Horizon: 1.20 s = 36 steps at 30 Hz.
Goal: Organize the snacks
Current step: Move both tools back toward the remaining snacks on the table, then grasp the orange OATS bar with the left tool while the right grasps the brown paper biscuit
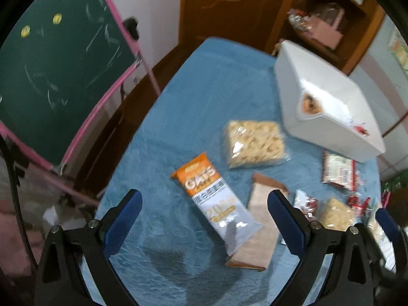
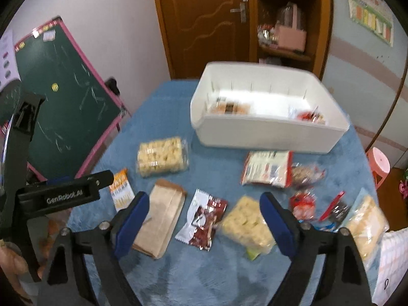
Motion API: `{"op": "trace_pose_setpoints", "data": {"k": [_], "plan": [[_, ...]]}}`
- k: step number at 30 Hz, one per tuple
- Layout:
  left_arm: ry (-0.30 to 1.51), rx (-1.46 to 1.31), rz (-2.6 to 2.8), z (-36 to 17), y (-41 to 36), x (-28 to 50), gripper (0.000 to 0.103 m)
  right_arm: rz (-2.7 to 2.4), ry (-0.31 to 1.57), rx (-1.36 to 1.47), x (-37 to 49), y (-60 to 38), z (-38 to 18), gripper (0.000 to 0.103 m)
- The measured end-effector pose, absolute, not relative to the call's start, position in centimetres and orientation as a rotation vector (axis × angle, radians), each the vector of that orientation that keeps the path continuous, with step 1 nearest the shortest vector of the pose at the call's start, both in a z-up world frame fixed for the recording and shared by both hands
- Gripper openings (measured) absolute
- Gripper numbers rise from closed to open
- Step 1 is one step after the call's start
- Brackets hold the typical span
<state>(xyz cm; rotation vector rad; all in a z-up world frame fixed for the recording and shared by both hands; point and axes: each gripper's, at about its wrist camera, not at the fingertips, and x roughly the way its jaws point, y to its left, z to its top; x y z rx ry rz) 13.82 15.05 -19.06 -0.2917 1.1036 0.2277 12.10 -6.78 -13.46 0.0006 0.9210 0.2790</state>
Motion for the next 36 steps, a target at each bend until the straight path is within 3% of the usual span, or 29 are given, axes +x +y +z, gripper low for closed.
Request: {"op": "trace_pose_setpoints", "data": {"k": [15,18,19,20,36], "plan": [[1.318,-0.434,0.248,-26.7,15.1,16.2,0.096,0.318,1.049,-0.017,13.2,-4.8,-18.8,0.082],[1.291,-0.384,0.268,-26.3,15.0,15.9,0.066,0.331,1.06,-0.019,13.3,-4.4,-19.1,0.082],[1.278,-0.366,0.267,-26.1,15.1,15.8,0.046,0.333,1.063,-0.02,13.4,-4.2,-19.2,0.082],[1.27,-0.363,0.258,-26.1,15.4,15.5,0.04,0.339,1.066,-0.019,13.4,-4.0,-19.2,0.082],[1.208,-0.388,0.179,-24.2,19.7,9.0,0.039,0.375,1.22,0.057,13.8,0.7,-21.8,0.083]]}}
